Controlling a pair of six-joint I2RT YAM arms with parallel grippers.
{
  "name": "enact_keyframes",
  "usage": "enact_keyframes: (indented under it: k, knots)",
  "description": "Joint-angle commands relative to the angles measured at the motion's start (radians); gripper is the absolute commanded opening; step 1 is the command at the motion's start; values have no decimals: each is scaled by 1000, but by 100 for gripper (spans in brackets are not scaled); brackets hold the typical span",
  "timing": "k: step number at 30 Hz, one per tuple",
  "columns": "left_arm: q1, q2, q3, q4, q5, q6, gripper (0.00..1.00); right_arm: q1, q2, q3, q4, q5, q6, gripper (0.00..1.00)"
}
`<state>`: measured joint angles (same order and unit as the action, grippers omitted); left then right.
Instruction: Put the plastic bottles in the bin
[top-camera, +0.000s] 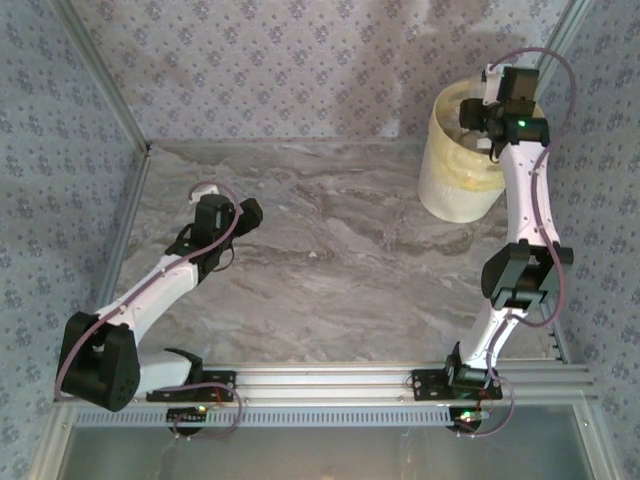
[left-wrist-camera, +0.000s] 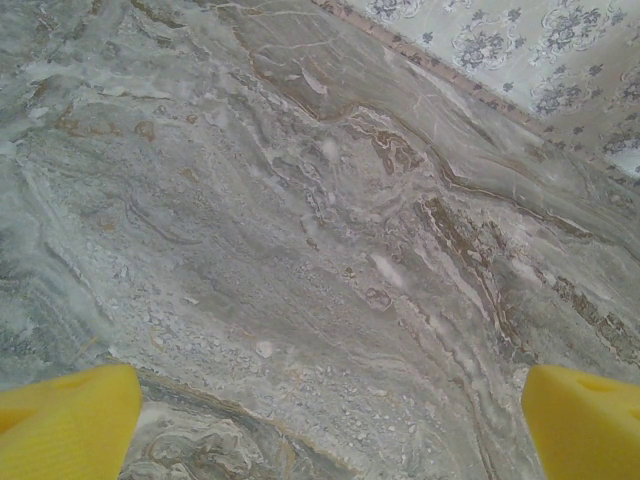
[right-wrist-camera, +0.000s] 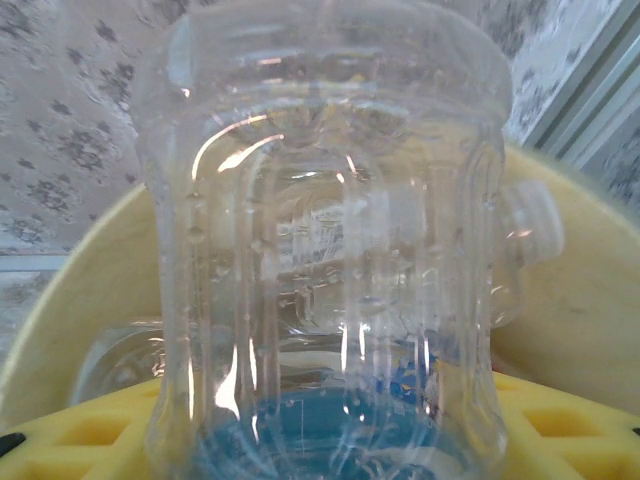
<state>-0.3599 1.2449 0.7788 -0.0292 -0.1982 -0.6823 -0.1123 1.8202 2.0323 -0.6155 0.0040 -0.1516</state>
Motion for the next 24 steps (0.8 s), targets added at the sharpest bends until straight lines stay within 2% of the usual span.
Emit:
enact_keyframes:
  k: [1,5,11,17,24]
  knots:
    - [6,4,2,3,2,-2,98,-10,-26,-5,-49,-45,-134,61]
    - [6,1,4,-2,3,1,98,-9,5,26,-110,-32,-244,65]
    - [6,-1,5,-3,1,2,98,-9,10,49,-114,-40,-246,89]
    - [6,-2,6,-3,3,2,98,-9,-17,37,-75,-29,-145,93]
    - [6,-2,0,-1,5,-3,98,-1,-4,-32,45,309,-21,91]
